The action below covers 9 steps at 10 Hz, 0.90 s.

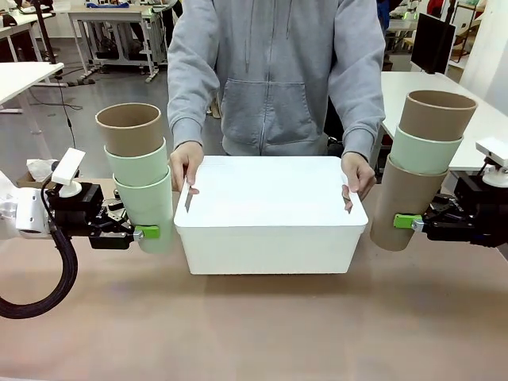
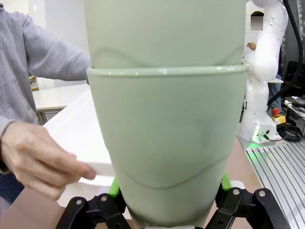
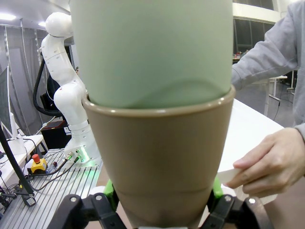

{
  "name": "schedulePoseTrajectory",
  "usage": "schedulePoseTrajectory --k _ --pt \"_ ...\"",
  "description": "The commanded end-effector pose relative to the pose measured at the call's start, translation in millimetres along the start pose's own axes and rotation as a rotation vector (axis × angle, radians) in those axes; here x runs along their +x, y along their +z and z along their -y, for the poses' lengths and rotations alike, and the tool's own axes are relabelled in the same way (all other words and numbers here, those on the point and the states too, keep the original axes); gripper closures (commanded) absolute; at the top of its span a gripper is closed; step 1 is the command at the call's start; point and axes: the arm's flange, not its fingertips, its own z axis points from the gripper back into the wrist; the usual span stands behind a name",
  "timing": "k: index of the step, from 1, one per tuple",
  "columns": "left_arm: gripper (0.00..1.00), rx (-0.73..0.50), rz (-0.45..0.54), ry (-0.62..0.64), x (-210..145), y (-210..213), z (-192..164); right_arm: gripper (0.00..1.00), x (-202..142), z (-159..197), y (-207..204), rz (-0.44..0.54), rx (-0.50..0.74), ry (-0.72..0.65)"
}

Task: Stack the cups and store them in the basket.
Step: Place the stack of Reusable plastic cups into the Pantry Basket.

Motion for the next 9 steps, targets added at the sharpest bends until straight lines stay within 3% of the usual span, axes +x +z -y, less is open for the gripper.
schedulePoseTrajectory --k 1,7,9 --pt "0.17 -0.003 0.004 -0.003 3 0 0 0.15 3 0 0 0.002 -0.002 0.01" --pt "0.17 0.0 0.0 0.0 0 0 0 0.15 3 0 0 0.002 -0.002 0.01" --pt "0.17 0.044 -0.063 0.007 45 6 -6 0.15 3 0 0 0.002 -0.002 0.01"
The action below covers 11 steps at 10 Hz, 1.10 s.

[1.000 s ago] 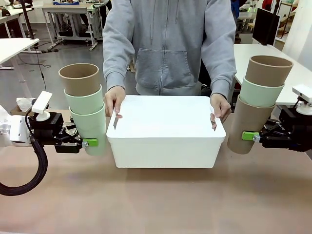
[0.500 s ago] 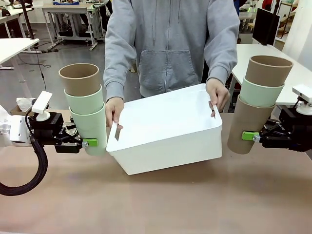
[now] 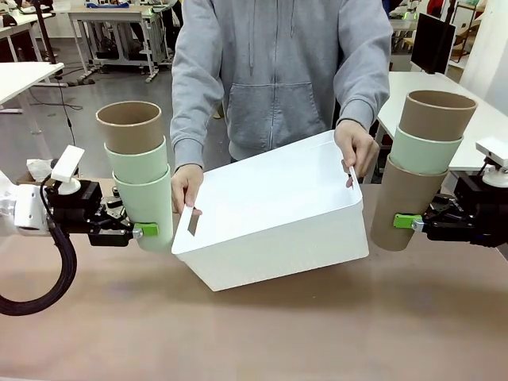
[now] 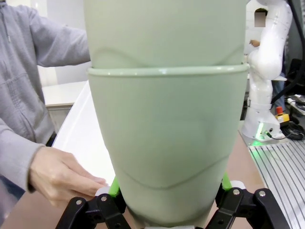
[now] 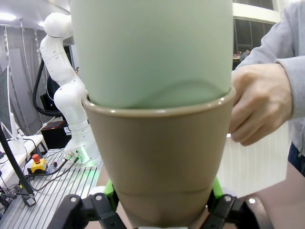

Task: Stack the cups and store them in the basket.
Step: Place the stack of Reusable plastic cups into the Pantry Basket.

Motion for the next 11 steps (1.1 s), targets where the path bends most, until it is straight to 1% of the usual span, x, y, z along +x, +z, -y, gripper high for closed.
schedulePoseTrajectory --k 1,2,4,7,9,11 --pt "0.17 0.019 -0.094 0.009 53 -5 -7 0.15 4 0 0 0.002 -0.002 0.01" --pt "0.17 0.009 -0.156 0.012 74 -16 -12 0.15 4 0 0 0.002 -0.002 0.01" --pt "0.17 0.002 -0.327 0.043 114 -45 -22 0.15 4 0 0 0.002 -0.002 0.01" --pt "0.17 -0.036 -0.62 0.056 150 -94 -33 0.15 4 0 0 0.002 -0.002 0.01" --pt "0.17 -0.064 -0.782 0.073 145 -132 -39 0.15 4 0 0 0.002 -0.002 0.01" --pt "0.17 -0.053 -0.906 0.079 137 -160 -49 0.15 4 0 0 0.002 -0.002 0.01"
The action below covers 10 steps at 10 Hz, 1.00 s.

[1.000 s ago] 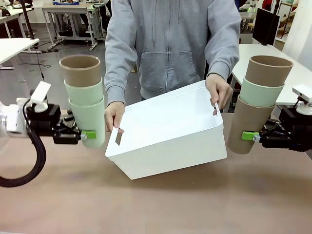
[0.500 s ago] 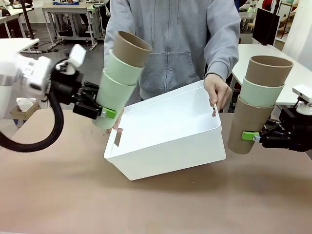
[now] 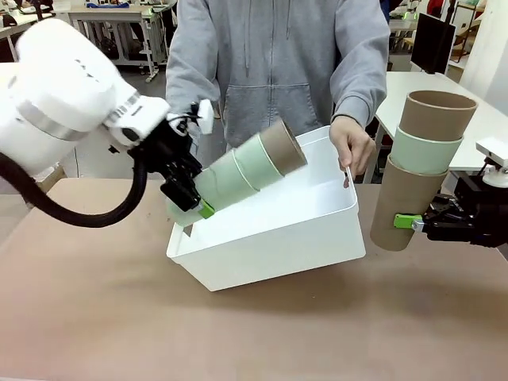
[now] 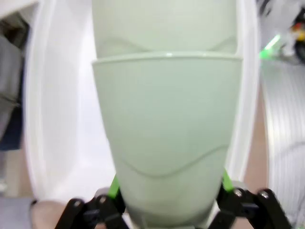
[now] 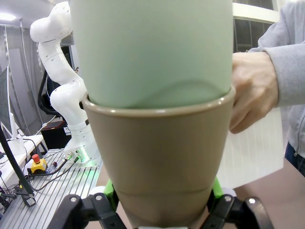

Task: Stack the cups and store them in the basket.
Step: Place the stack of Reusable plastic cups into the Pantry Basket.

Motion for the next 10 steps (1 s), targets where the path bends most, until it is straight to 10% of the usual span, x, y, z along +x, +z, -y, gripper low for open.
schedulePoseTrajectory --k 1,10 --pt "0.17 0.002 -0.088 0.036 17 -11 -27 0.15 4 0 -1 0.002 -0.001 0.011" --pt "0.17 0.061 -0.123 0.029 24 -111 -48 0.15 4 0 -1 0.002 -0.001 0.011"
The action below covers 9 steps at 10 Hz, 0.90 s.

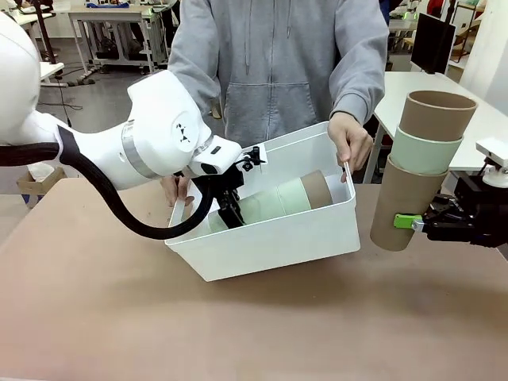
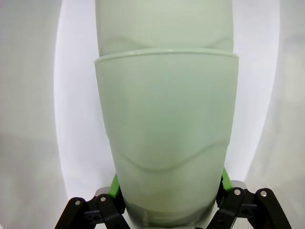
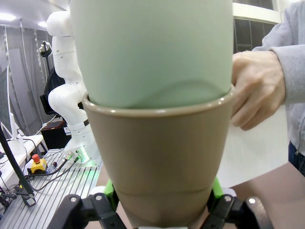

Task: Stack the cups and store them in the basket.
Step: Place the stack of Reusable plastic cups into the Pantry Basket.

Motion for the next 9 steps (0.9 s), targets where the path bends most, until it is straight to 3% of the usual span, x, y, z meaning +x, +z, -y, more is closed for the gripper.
schedulePoseTrajectory --k 1,2,3,9 --pt "0.17 0.01 0.038 -0.014 0 0 0 0.15 4 0 -1 0.002 -0.001 0.012" --pt "0.17 -0.001 0.043 -0.017 -1 -2 1 0.15 4 0 -1 0.002 -0.001 0.012" --pt "0.0 -0.025 0.047 -0.037 -1 -3 2 0.15 4 0 -1 0.002 -0.001 0.012" --pt "0.0 -0.089 0.097 -0.088 0 55 6 0.15 4 0 -1 0.002 -0.001 0.012"
